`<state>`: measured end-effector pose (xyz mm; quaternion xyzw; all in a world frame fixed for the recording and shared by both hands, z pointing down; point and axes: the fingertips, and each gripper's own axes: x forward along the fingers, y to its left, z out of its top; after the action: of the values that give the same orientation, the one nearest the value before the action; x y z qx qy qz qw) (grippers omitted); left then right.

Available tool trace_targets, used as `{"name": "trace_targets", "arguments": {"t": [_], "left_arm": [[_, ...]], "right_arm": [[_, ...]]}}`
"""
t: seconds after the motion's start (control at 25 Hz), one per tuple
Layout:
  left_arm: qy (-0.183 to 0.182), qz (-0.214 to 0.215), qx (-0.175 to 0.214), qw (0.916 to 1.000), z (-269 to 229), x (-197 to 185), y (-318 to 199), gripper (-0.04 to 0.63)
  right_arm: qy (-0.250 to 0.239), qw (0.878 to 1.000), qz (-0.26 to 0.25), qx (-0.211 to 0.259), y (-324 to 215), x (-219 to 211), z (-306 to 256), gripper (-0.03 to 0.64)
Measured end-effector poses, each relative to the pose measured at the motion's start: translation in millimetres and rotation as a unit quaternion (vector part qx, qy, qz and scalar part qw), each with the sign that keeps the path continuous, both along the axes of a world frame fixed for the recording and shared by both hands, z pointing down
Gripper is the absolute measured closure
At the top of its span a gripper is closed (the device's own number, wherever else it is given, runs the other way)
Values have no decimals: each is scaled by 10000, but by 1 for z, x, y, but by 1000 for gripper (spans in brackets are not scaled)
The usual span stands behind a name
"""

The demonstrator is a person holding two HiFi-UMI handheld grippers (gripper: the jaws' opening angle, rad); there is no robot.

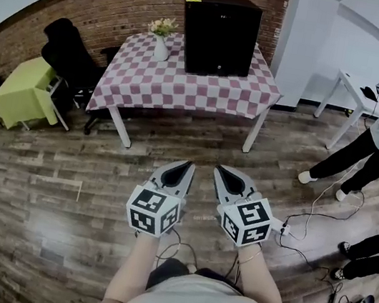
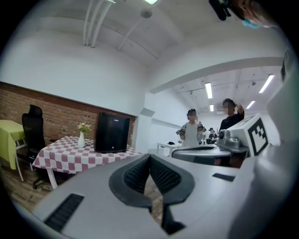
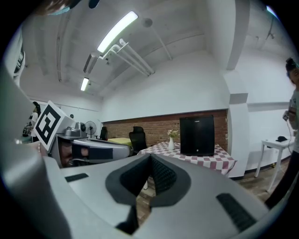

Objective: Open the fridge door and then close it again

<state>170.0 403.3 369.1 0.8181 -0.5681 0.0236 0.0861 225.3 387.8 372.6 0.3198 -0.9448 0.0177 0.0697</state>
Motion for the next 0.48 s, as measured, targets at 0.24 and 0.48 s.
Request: {"name": "trace_targets", "arguments": {"t": [0.24, 0.48], "left_arm": [[9, -181, -151, 9997, 11, -3, 4, 589], [-35, -294, -270, 9992, 19, -15, -6, 589]], "right_arm": [[-113, 9999, 8, -51, 0, 6, 1, 618], [-196, 9998, -57, -68, -8, -5, 4, 618]]}}
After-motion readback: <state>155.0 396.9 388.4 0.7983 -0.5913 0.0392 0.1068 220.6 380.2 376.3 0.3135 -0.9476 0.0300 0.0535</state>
